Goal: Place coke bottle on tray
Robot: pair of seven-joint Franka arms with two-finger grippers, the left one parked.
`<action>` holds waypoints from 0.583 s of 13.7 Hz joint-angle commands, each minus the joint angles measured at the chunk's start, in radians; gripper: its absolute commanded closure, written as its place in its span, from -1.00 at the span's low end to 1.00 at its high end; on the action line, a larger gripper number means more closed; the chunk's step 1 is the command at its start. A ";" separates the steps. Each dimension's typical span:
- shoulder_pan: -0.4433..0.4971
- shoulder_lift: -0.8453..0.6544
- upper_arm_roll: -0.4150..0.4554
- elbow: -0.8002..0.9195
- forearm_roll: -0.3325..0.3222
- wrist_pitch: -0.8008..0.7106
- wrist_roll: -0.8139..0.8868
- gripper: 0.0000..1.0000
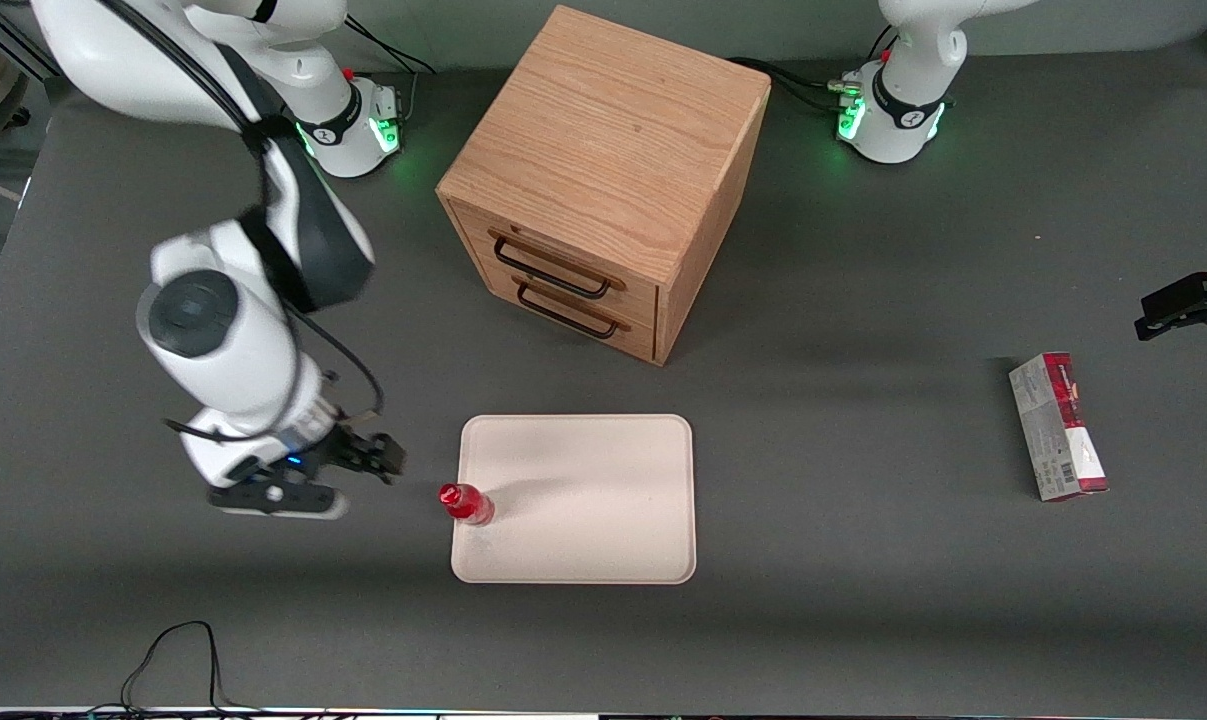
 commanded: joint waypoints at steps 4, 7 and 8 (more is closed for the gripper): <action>0.015 -0.419 -0.248 -0.309 0.185 -0.160 -0.332 -1.00; 0.012 -0.567 -0.308 -0.413 0.196 -0.194 -0.385 -1.00; 0.009 -0.588 -0.308 -0.424 0.196 -0.197 -0.385 -1.00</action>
